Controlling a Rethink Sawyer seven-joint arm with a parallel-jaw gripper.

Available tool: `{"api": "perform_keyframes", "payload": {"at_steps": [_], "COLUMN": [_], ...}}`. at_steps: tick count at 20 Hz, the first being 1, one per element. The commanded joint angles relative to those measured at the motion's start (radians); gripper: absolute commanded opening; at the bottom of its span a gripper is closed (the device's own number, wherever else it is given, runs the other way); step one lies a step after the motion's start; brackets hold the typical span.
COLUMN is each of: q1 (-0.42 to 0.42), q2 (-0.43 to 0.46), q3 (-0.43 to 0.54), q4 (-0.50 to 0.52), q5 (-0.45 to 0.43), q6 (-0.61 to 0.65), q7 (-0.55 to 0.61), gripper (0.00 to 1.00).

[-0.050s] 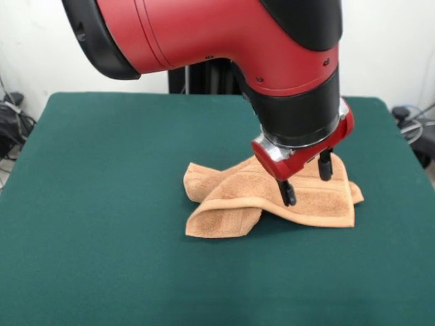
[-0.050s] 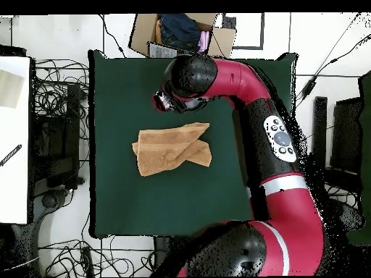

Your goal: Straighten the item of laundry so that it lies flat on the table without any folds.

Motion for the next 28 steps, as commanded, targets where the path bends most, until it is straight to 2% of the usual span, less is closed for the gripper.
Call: {"api": "perform_keyframes", "payload": {"at_steps": [1, 11, 28], "q1": [-0.004, 0.002, -0.005], "q2": [0.028, 0.043, 0.052], "q3": [0.068, 0.058, 0.061], "q4": [-0.02, -0.032, -0.007], "q5": [-0.069, -0.044, -0.028], "q6": [0.082, 0.117, 0.102], "q7": [-0.307, -0.327, -0.341], "gripper": [1.0, 1.0, 1.0]}}
